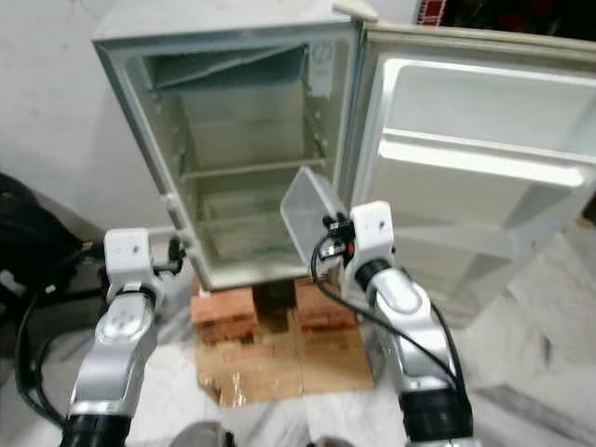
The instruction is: Restocking fridge
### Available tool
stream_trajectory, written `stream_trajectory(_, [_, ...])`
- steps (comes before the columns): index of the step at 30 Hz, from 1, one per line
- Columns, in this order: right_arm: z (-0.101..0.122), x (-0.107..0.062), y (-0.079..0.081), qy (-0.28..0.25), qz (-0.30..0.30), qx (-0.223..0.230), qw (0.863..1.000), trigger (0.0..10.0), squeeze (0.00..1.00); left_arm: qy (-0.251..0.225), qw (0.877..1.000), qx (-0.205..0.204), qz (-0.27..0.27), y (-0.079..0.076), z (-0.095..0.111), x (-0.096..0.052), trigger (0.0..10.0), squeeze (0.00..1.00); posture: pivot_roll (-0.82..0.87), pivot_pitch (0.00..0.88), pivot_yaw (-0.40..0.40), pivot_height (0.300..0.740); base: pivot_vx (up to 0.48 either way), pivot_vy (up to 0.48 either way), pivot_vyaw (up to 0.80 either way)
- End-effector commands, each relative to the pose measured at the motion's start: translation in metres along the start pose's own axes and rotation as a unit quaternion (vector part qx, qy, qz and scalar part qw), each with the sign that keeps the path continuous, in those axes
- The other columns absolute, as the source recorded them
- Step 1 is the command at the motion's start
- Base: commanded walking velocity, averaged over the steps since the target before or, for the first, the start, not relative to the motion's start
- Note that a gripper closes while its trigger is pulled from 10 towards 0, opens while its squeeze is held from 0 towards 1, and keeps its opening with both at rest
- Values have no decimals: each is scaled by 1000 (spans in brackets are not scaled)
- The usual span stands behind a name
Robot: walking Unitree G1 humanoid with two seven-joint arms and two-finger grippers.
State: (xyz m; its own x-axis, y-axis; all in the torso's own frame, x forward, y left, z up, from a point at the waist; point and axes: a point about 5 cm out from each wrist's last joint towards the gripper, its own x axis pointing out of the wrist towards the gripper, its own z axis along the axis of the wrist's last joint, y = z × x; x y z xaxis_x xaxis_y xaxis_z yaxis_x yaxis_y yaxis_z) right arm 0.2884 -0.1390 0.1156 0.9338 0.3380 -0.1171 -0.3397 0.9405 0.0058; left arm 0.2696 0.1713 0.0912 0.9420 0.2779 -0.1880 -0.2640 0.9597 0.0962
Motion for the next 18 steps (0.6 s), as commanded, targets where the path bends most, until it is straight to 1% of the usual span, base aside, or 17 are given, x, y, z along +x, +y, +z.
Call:
stream_trajectory(1, [4,0,2,-11,5,3,1000,10000,0,-1,1000,-6,5,6,3,0,10000,0,30,0,-26,740,0,0,0])
stream_trajectory(3, [4,0,2,-10,4,8,1000,10000,0,2,1000,-8,1,9,1,-1,10000,0,31,0,-26,740,0,0,0])
stream_trajectory(6, [3,1,2,-10,1,9,1000,10000,0,7,1000,-9,-1,8,-1,-2,10000,0,31,0,-25,740,0,0,0])
stream_trajectory(10, [4,1,6,-15,9,18,1000,10000,0,9,1000,-8,-4,6,0,-2,10000,0,28,0,-22,740,305,0,0])
stream_trajectory(18, [5,1,7,-19,14,19,1000,10000,0,13,1000,-11,-4,5,-1,-1,10000,0,26,0,-20,740,387,281,0])
